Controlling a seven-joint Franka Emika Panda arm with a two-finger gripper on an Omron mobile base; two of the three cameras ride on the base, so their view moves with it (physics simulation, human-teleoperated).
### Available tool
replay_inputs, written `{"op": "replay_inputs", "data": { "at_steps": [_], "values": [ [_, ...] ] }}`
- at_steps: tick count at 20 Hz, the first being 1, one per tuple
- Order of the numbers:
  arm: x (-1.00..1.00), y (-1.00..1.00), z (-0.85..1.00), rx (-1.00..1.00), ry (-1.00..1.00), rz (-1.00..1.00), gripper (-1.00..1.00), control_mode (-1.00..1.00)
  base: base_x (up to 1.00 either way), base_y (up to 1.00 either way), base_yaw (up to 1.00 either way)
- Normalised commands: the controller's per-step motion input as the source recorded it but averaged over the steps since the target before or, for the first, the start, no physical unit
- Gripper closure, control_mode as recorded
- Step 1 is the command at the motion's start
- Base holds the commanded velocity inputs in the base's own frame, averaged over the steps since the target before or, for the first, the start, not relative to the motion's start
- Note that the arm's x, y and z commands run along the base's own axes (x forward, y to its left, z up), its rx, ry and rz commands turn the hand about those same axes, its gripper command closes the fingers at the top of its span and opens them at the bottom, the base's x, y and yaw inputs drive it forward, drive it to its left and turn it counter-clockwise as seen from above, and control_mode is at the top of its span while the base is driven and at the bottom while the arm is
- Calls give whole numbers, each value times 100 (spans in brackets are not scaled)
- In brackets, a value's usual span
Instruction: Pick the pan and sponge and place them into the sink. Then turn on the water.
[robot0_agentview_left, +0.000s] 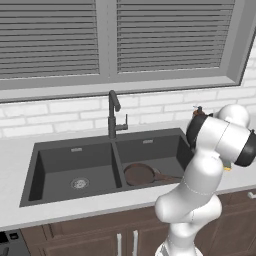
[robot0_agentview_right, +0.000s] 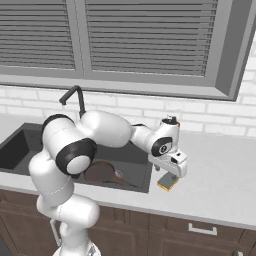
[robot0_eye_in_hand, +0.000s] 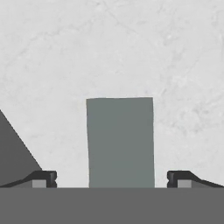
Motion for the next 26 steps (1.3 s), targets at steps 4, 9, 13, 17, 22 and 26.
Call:
{"op": "replay_inputs", "data": {
  "at_steps": [4,9,13,17,22,26],
  "values": [
    [0,-3,-18,0,0,-2,-100,-100,0,0,0],
    [0,-16,-10,0,0,-2,-100,-100,0,0,0],
    [0,-11,-16,0,0,-1,-100,-100,0,0,0],
    [0,-5,-18,0,0,0,-100,-100,0,0,0],
    [0,-1,-16,0,0,0,-100,-100,0,0,0],
    [0,0,-16,1,0,0,-100,-100,0,0,0]
  ]
}}
